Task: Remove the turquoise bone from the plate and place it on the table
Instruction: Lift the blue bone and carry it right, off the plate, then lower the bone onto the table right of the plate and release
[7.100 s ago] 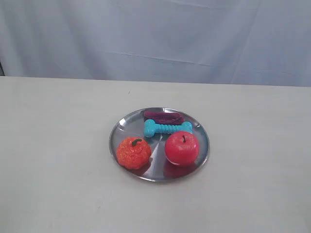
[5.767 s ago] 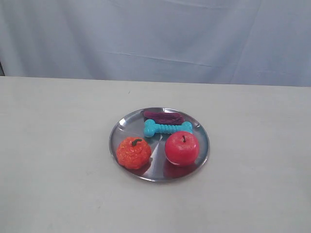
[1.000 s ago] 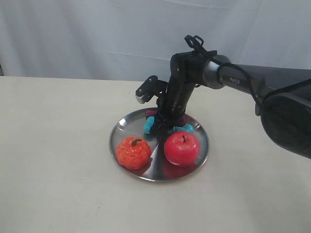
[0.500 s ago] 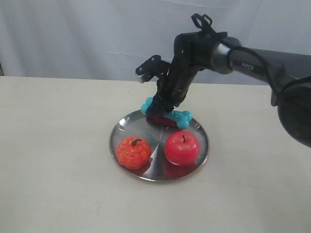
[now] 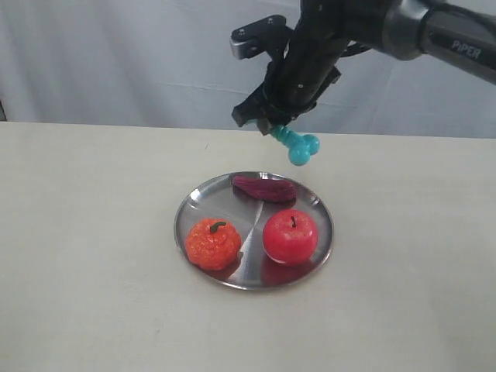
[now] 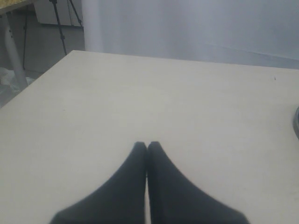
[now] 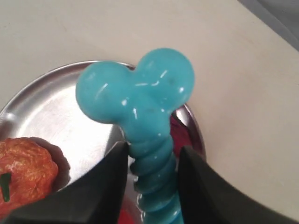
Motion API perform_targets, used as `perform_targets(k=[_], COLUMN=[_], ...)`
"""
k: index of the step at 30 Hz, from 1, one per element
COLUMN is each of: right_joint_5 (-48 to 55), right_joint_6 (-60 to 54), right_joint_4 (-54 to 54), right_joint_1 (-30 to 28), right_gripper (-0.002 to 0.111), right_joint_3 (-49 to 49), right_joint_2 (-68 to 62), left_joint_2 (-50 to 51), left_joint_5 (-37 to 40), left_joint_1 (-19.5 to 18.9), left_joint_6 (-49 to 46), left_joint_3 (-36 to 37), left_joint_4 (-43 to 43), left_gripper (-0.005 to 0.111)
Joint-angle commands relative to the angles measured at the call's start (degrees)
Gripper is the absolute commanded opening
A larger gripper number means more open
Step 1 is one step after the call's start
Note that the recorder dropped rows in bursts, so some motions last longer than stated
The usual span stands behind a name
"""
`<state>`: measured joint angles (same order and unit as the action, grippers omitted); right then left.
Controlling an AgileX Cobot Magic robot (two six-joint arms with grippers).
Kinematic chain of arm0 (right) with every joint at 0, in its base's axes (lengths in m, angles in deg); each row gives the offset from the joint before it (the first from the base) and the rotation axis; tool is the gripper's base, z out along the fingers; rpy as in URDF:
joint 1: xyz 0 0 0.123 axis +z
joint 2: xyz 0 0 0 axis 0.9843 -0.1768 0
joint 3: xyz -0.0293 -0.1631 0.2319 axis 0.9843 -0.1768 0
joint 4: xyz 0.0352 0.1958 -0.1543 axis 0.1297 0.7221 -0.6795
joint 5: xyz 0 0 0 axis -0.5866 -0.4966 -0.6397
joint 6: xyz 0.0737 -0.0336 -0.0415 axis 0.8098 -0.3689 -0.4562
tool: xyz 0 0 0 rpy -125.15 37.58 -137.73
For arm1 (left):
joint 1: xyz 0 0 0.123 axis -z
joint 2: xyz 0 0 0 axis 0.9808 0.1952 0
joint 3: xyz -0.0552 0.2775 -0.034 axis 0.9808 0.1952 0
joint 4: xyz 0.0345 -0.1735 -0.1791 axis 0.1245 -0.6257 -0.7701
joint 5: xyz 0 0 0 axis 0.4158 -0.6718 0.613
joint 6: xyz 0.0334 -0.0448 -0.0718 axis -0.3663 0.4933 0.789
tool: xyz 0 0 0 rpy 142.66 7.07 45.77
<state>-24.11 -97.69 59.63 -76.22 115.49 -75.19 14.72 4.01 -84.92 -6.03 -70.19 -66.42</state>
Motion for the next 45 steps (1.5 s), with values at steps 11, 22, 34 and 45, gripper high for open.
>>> perform_targets(k=[11,22,34,45], right_joint_5=[8.6,2.6,-13.4,-15.5], right_joint_6=[15.4,18.3,23.8,24.5], right_joint_4=[-10.2,-8.2,-7.8,-8.1], right_joint_1=[-2.6,-8.0,-10.8,-11.5], right_gripper=[0.0,0.0,0.0,0.0], right_joint_3=[0.2,-10.2,-27.4,-31.2], right_joint_2=[3.0,3.7,3.6,3.5], left_joint_2=[-0.1,-0.1,-0.1,-0.1], left_joint_5=[-0.2,-0.2,-0.2,-0.2], left_joint_1=[0.4,0.4,0.4,0.4], left_joint_6=[0.1,0.1,0.1,0.1], left_joint_3=[0.2,0.2,0.2,0.2], left_joint_4=[0.0,0.0,0.0,0.0], left_gripper=[0.0,0.0,0.0,0.0])
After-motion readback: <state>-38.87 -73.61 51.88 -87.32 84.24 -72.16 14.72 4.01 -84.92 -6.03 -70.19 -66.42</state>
